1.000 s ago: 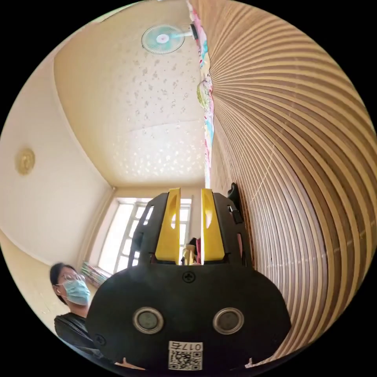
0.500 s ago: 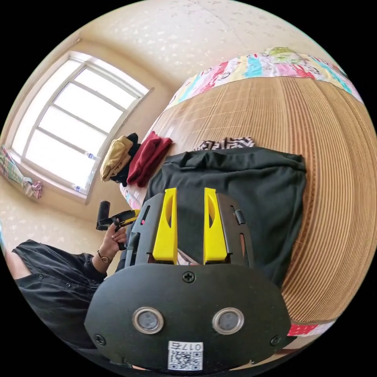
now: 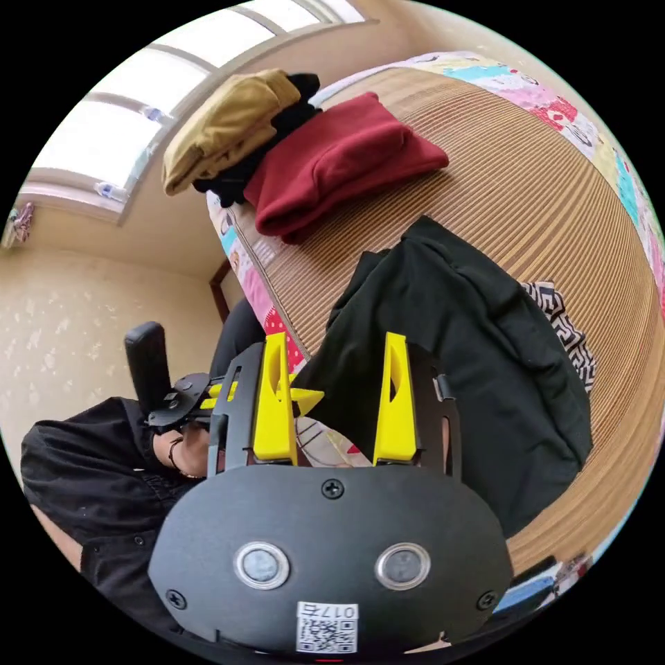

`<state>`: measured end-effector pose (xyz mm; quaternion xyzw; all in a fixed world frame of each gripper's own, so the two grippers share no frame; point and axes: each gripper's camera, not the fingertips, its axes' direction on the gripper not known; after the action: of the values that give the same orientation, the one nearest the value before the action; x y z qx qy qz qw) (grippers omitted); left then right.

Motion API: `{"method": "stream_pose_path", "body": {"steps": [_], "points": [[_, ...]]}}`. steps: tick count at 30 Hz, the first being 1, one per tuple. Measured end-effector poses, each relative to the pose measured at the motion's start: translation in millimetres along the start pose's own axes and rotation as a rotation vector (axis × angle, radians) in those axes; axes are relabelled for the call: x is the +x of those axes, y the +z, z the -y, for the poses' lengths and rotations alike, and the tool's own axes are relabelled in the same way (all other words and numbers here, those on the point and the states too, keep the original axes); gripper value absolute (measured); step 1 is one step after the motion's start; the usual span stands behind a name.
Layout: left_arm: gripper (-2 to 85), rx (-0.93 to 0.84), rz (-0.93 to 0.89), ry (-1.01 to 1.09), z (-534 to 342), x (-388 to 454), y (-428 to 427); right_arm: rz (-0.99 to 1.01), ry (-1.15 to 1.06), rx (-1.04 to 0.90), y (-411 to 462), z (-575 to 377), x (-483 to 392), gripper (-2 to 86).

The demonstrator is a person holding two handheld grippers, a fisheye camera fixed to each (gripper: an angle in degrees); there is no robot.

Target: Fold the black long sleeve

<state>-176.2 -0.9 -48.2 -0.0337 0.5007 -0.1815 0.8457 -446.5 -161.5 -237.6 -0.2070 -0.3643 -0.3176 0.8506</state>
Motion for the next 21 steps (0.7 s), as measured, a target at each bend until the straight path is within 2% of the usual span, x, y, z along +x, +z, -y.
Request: {"method": "stream_pose_path", "body": {"steps": [4,7,9,11,13,14,16,19,21], "points": [[2.2,0.008,0.002,-0.006,-6,-4,5,-0.283,-0.077,-0.236,65,37,-44,17.3],[2.9,0.017,0.002,-0.029,-11,-13,4,-0.486,-0.094,-0.262,82,42,-55,12.8],[3.7,0.035,-0.035,-0.018,-18,-20,-4,-0.494,-0.1,-0.21,68,34,-49,8.8],[3.9,0.069,-0.115,0.015,-25,-24,-15,-0.37,-0.07,-0.133,37,19,-28,7.7],[3.9,0.106,-0.194,0.049,-33,-30,-26,-0.077,0.034,0.051,-22,-24,30,7.2],[3.9,0.115,-0.221,0.072,-38,-33,-31,0.009,0.06,0.112,-37,-40,49,7.1],[4.1,0.101,-0.208,0.089,-43,-37,-34,0.313,0.145,0.414,-87,-124,126,6.8],[4.9,0.055,-0.183,0.108,-50,-46,-32,0.527,0.221,0.718,-117,-240,219,6.6],[5.2,0.008,-0.188,0.093,-55,-59,-25,0.588,0.264,0.838,-119,-305,269,6.5]]}}
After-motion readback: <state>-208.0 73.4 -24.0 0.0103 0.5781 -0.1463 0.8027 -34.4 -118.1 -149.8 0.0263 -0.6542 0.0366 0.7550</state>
